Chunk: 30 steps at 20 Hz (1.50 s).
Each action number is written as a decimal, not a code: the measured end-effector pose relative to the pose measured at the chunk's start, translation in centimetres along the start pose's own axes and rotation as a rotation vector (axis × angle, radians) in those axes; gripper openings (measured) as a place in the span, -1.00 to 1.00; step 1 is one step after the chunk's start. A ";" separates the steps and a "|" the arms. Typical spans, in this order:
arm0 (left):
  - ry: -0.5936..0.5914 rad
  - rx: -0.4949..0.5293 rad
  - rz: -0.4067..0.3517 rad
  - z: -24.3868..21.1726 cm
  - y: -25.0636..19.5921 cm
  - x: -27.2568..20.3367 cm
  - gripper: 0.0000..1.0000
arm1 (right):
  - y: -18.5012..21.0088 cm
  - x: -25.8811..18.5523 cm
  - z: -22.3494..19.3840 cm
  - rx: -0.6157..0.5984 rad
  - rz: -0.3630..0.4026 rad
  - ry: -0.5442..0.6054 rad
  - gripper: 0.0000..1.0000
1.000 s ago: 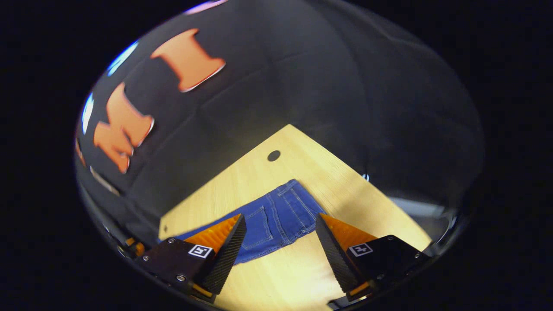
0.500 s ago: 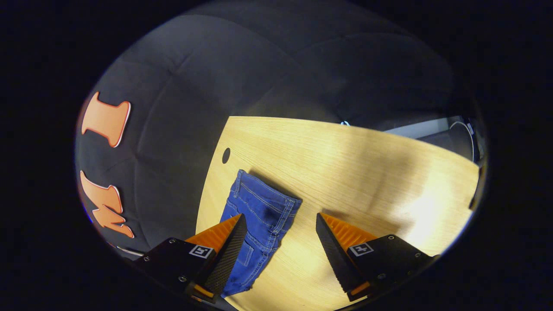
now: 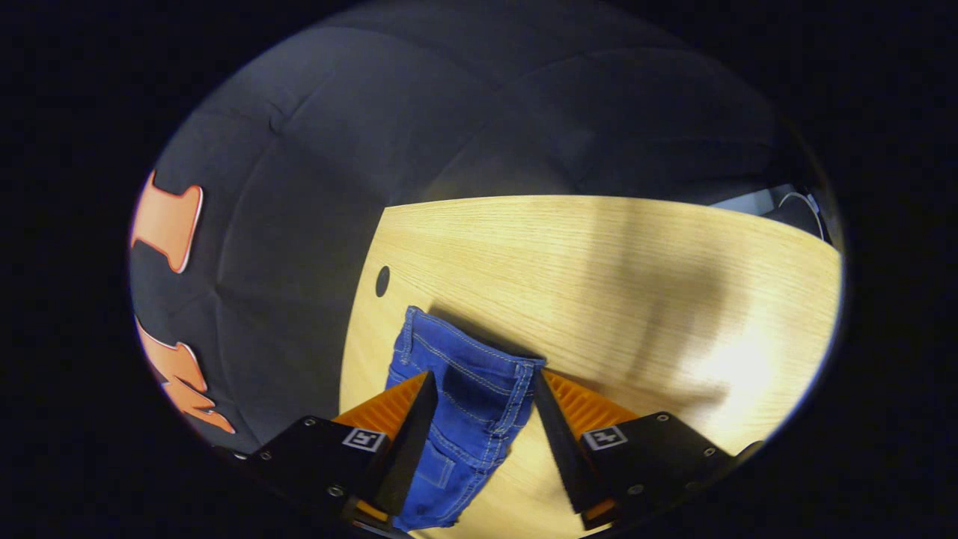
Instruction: Grasp the waist and the cuffs of the jeans and fold them to make the two legs overlap; first hold the waist and fold one-third of the jeans toward the cuffs, then hold the cuffs and fold the remaining one-third in the same direction to finish folding.
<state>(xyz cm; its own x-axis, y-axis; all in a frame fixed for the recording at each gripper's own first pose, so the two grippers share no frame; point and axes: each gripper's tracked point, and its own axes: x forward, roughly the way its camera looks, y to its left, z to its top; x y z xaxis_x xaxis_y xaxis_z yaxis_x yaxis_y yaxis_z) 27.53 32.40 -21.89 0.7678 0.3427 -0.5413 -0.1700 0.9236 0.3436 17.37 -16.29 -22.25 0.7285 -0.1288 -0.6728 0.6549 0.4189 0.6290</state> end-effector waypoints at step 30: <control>-0.113 -0.034 -0.038 -1.5 18.4 3.1 0.96 | 14.8 -11.1 -7.7 -0.491 0.327 -0.221 -1.00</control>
<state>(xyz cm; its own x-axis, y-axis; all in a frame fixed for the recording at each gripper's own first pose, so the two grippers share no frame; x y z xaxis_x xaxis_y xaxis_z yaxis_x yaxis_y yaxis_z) 25.83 50.73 -18.44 0.8384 0.2874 -0.4632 -0.1584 0.9415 0.2974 17.41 -1.72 -8.46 0.9343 -0.0853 -0.3462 0.2610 0.8250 0.5013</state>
